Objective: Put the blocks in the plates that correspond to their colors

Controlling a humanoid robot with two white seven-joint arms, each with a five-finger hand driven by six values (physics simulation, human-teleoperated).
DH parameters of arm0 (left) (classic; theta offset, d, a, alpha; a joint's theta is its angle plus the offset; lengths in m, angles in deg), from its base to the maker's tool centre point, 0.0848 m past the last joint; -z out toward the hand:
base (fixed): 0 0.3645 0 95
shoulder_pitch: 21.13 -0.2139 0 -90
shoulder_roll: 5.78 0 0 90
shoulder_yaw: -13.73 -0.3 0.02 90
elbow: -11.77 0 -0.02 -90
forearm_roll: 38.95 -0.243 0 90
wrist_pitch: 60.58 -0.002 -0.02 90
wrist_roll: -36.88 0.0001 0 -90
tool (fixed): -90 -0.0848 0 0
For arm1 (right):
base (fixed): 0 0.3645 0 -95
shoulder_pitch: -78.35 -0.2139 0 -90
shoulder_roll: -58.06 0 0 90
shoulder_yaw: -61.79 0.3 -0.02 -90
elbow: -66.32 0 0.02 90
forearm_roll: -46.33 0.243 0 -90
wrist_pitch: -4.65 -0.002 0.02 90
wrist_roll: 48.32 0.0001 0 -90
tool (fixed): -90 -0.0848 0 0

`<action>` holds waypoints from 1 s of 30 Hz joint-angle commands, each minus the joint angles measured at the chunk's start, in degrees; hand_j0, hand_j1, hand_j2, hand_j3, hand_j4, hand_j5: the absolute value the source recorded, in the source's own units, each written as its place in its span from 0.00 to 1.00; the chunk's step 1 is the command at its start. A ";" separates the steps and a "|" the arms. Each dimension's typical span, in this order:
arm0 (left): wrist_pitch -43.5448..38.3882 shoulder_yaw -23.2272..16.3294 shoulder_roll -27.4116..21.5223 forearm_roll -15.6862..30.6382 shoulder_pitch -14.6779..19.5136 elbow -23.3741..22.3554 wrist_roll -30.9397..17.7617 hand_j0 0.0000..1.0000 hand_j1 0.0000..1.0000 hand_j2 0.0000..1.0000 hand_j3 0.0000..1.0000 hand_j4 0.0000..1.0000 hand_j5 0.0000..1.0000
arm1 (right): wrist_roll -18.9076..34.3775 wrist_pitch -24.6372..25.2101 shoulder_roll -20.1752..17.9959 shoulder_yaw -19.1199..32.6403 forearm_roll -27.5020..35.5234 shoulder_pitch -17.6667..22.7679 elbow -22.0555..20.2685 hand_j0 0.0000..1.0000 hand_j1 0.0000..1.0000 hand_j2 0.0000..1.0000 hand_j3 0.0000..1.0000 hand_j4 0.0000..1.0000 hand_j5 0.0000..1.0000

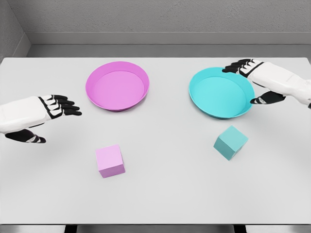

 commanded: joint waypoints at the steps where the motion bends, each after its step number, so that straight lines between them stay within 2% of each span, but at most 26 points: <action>1: -0.05 -0.11 -0.02 0.36 0.00 0.01 -0.07 1.00 1.00 1.00 1.00 1.00 1.00 | 0.00 0.15 -0.33 0.11 0.39 0.00 -0.03 1.00 1.00 1.00 1.00 1.00 1.00; 5: -0.05 -1.52 -0.02 0.44 1.14 0.01 -0.07 1.00 1.00 1.00 1.00 1.00 1.00 | 0.08 0.15 -0.15 0.11 0.31 0.00 -0.03 1.00 1.00 1.00 1.00 1.00 1.00; 8: -0.05 -9.42 0.15 0.36 8.43 0.01 -0.25 1.00 1.00 1.00 1.00 1.00 1.00 | 1.31 0.15 -1.30 0.38 0.31 0.09 -0.03 1.00 1.00 1.00 1.00 1.00 1.00; 10: -0.05 -13.56 3.05 0.36 11.95 0.01 -4.19 1.00 1.00 1.00 1.00 1.00 1.00 | 1.40 0.15 -2.70 3.45 0.31 0.79 -0.03 1.00 1.00 1.00 1.00 1.00 1.00; 12: -0.05 -16.55 4.90 0.36 15.03 0.10 -6.75 1.00 1.00 1.00 1.00 1.00 1.00 | 1.75 0.15 -5.43 4.77 0.31 0.97 -0.03 1.00 1.00 1.00 1.00 1.00 1.00; 13: -0.05 -16.72 4.99 0.36 15.29 0.10 -6.84 1.00 1.00 1.00 1.00 1.00 1.00 | 1.75 0.15 -6.13 4.68 0.31 1.14 -0.03 1.00 1.00 1.00 1.00 1.00 1.00; 14: -0.05 -17.69 5.08 0.36 15.99 0.10 -6.84 1.00 1.00 1.00 1.00 1.00 1.00 | 1.84 0.15 -6.31 4.68 0.31 2.20 -0.46 1.00 1.00 1.00 1.00 1.00 1.00; 16: -0.05 -22.96 6.83 0.27 19.77 0.10 -6.93 1.00 1.00 1.00 1.00 1.00 1.00 | 1.84 0.15 -8.68 4.68 0.31 4.39 -4.50 1.00 1.00 1.00 1.00 1.00 1.00; 17: -0.05 -23.84 7.10 0.27 20.39 0.10 -6.93 1.00 1.00 1.00 1.00 1.00 1.00 | 1.84 0.15 -9.65 4.68 0.22 5.80 -6.70 1.00 1.00 1.00 1.00 1.00 1.00; 21: -0.05 -24.28 7.97 0.36 20.65 0.10 -6.93 1.00 1.00 1.00 1.00 1.00 1.00 | 1.84 0.15 -9.82 4.68 -2.86 9.40 -11.10 1.00 1.00 1.00 1.00 1.00 1.00; 23: -0.05 -25.16 9.64 0.27 21.01 0.10 -8.68 1.00 1.00 1.00 1.00 1.00 1.00 | 1.84 0.15 -9.91 4.68 -2.86 9.93 -11.27 1.00 1.00 1.00 1.00 1.00 1.00; 30: -0.05 -26.22 12.11 0.36 21.18 0.18 -8.77 1.00 1.00 1.00 1.00 1.00 1.00 | 2.28 0.15 -9.91 4.68 -2.95 13.44 -13.91 1.00 1.00 1.00 1.00 1.00 1.00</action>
